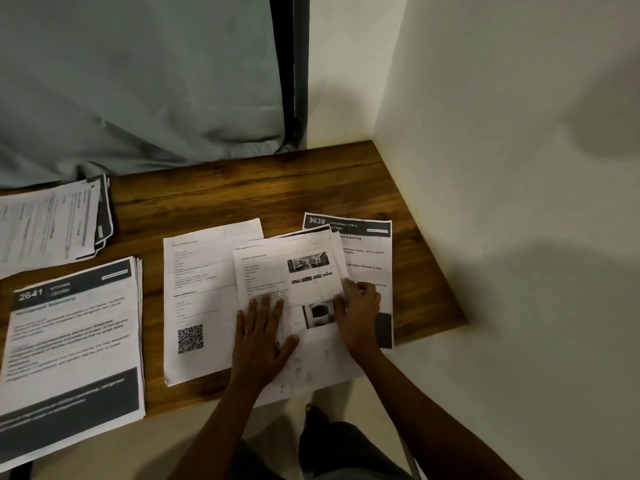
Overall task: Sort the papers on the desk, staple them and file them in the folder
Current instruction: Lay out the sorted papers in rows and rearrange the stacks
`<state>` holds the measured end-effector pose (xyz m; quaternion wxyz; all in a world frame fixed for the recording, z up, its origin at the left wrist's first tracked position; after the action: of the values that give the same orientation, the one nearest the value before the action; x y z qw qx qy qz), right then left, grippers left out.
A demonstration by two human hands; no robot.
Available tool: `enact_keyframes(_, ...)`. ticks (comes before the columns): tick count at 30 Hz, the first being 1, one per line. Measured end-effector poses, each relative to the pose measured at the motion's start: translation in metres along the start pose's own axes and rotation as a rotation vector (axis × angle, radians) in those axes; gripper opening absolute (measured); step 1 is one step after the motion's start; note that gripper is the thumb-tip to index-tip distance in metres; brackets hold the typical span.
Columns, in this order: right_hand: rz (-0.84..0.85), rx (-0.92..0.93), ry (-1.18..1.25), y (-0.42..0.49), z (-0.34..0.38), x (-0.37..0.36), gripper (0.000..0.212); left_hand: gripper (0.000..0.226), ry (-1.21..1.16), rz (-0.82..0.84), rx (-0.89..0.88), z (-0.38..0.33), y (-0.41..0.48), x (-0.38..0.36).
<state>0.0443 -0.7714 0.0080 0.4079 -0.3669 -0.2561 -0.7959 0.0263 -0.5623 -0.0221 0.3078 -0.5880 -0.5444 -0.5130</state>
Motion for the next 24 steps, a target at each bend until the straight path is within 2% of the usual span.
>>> enact_keyframes(4,-0.184,-0.195,-0.068,0.034,-0.023,0.029,0.052,0.081,0.007,0.006,0.009,-0.001,0.000,-0.001)
enact_keyframes(7,-0.152,-0.303,-0.104,0.052,-0.043,0.031,0.053,0.081,0.001,0.009,0.012,0.000,0.000,-0.003)
enact_keyframes(10,-0.157,-0.344,0.023,0.059,-0.049,0.029,0.043,0.081,-0.005,0.015,0.011,0.000,0.000,-0.003)
enact_keyframes(13,-0.163,-0.399,0.131,0.060,-0.051,0.032,0.024,0.082,-0.005,0.017,0.013,0.000,0.000,-0.003)
enact_keyframes(16,-0.166,-0.366,0.154,0.058,-0.049,0.042,0.017,0.082,-0.008,0.023,0.012,-0.001,0.001,-0.003)
enact_keyframes(24,-0.359,-0.220,0.242,0.100,-0.022,0.101,0.034,0.081,-0.018,0.027,0.014,-0.002,0.001,0.000)
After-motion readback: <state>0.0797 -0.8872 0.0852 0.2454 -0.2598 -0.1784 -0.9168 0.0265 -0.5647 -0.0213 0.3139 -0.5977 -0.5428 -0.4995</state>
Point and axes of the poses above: each hand's wrist, its own y-axis towards the middle knuckle, its own x-axis out of the back of the hand, z = x × y, the point moved 6 cm from there along y, towards the middle knuckle, and after that the axes turned 14 degrees about -z, right-handed, at the moved point
